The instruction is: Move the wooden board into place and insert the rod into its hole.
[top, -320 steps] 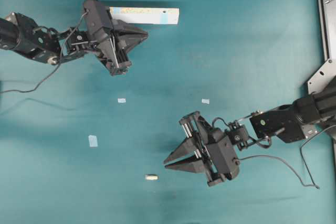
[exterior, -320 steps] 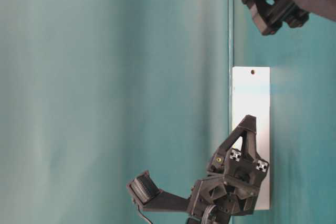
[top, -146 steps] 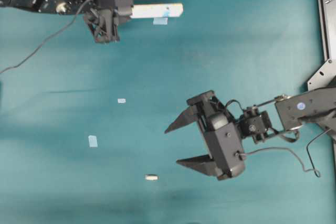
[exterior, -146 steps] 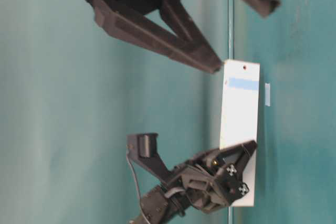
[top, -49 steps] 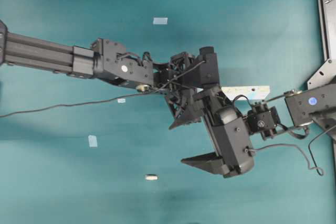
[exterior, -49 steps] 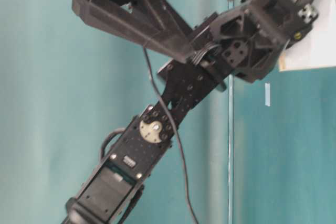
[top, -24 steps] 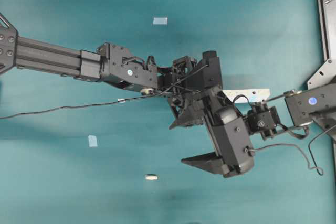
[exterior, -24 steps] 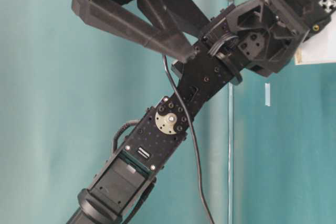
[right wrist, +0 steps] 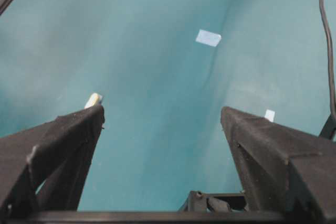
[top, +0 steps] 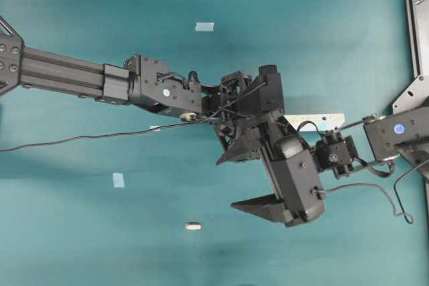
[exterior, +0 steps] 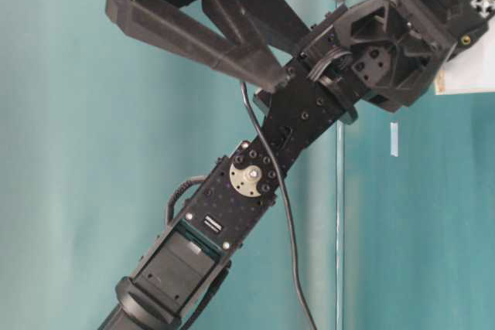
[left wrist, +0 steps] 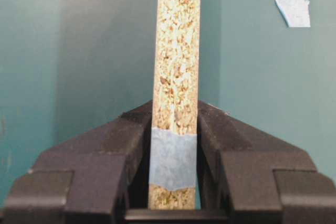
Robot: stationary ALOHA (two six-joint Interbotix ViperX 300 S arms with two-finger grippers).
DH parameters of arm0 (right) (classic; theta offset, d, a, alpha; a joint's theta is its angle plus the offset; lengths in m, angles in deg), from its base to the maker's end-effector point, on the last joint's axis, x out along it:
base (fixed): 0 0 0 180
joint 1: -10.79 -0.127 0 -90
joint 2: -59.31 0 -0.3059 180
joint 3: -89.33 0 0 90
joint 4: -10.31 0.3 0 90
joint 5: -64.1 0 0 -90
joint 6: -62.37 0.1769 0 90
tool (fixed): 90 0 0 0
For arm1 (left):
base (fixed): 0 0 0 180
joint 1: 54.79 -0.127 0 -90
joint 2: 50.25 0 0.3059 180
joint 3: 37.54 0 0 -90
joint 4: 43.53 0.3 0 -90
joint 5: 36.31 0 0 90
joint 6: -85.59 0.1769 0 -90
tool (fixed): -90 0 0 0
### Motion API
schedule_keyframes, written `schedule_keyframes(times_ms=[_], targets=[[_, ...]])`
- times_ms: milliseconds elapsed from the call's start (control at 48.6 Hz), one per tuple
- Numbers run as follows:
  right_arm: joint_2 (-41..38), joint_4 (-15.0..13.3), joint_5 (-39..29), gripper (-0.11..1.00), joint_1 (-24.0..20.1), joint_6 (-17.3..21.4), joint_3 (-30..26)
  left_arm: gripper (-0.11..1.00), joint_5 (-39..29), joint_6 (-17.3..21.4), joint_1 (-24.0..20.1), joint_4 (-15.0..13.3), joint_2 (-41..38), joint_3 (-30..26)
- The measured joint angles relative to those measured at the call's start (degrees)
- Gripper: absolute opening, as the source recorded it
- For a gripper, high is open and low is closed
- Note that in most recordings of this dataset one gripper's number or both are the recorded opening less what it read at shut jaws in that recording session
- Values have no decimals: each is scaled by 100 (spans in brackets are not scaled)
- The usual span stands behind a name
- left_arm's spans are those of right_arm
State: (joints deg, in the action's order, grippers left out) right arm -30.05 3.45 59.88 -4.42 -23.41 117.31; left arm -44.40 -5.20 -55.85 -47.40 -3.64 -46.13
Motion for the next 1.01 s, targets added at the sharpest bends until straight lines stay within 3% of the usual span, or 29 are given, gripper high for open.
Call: schedule_keyframes(times_ms=[165, 329, 412, 658, 1008], targets=[[0, 0, 0, 98, 0, 0, -9, 25, 0, 0, 9, 9, -18, -35], [0, 0, -9, 98, 0, -9, -9, 72, 0, 0, 18, 9, -26, -79], [0, 0, -9, 98, 0, 0, -9, 87, 0, 0, 18, 9, -18, -79], [0, -9, 0, 98, 0, -9, -9, 88, -18, -9, 18, 9, 202, 70], [18, -9, -9, 98, 0, 0, 0, 88, 202, -9, 0, 9, 835, 1292]])
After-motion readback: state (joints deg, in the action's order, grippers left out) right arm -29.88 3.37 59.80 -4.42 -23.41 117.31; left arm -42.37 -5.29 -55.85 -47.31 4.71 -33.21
